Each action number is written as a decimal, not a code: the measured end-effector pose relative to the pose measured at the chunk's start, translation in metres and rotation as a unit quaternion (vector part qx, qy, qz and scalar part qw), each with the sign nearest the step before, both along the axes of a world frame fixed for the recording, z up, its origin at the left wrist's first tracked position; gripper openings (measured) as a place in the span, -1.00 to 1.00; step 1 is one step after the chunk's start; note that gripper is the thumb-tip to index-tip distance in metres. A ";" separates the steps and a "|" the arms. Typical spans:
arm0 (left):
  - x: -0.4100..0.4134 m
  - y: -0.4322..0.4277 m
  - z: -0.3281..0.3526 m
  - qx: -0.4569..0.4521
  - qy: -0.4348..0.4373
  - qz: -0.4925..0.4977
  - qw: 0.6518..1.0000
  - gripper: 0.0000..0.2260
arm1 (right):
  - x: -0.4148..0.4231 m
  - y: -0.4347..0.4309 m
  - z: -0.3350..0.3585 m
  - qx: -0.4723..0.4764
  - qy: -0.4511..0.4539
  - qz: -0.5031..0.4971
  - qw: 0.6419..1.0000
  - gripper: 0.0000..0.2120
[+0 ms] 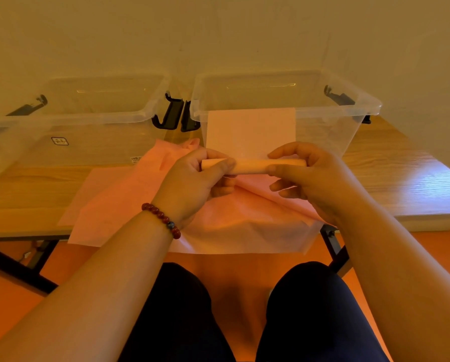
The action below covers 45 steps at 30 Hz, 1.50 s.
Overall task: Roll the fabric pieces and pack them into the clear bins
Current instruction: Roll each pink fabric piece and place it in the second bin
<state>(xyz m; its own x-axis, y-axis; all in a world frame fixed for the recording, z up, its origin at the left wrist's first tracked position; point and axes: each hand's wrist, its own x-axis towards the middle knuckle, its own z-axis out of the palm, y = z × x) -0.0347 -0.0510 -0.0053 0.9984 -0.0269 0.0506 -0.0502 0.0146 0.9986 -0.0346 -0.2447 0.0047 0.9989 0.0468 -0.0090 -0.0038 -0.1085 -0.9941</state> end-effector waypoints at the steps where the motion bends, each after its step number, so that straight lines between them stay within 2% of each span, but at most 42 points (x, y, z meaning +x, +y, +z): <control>1: 0.000 0.000 0.001 -0.003 0.002 -0.004 1.000 -0.99 | 0.000 0.000 0.000 -0.001 -0.003 0.001 1.000 -0.89; 3: 0.000 -0.001 0.002 -0.027 0.005 -0.016 0.999 -0.95 | 0.001 0.000 -0.001 -0.003 -0.008 -0.003 1.000 -0.97; 6: 0.000 -0.001 0.002 -0.058 0.005 -0.033 0.998 -0.85 | 0.003 0.002 -0.002 0.006 -0.006 -0.013 1.000 -0.93; 14: 0.009 -0.003 -0.007 -0.003 -0.016 0.005 1.000 -0.95 | 0.007 -0.002 -0.006 0.018 0.001 0.003 1.000 -0.86; 17: 0.014 -0.001 -0.013 0.043 -0.026 0.009 0.999 -0.93 | 0.011 -0.001 -0.011 -0.012 -0.013 -0.007 1.000 -0.95; 22: 0.015 0.001 -0.024 0.018 -0.046 0.002 0.999 -0.79 | 0.016 -0.003 -0.020 -0.018 -0.005 -0.030 0.999 -0.91; 26: 0.018 0.002 -0.031 0.024 -0.057 0.015 0.998 -0.90 | 0.019 -0.002 -0.023 -0.008 -0.011 -0.022 1.000 -0.89; 30: 0.023 0.004 -0.035 0.010 -0.039 0.017 0.999 -0.95 | 0.016 -0.004 -0.029 0.001 -0.014 0.011 1.000 -0.76; 36: 0.021 0.006 -0.035 -0.018 -0.054 -0.010 0.998 -0.76 | 0.015 -0.004 -0.032 0.024 -0.025 -0.013 0.999 -0.94; 40: 0.020 0.004 -0.035 -0.002 -0.052 -0.012 0.999 -0.86 | 0.017 -0.007 -0.034 0.048 -0.009 -0.021 0.999 -0.97; 43: 0.020 0.003 -0.035 0.012 -0.047 -0.007 0.999 -0.93 | 0.018 -0.010 -0.034 0.081 0.005 0.004 0.997 -0.84; 45: 0.021 0.004 -0.035 0.017 -0.048 -0.006 0.999 -0.93 | 0.019 -0.011 -0.034 0.078 0.002 0.009 0.997 -0.84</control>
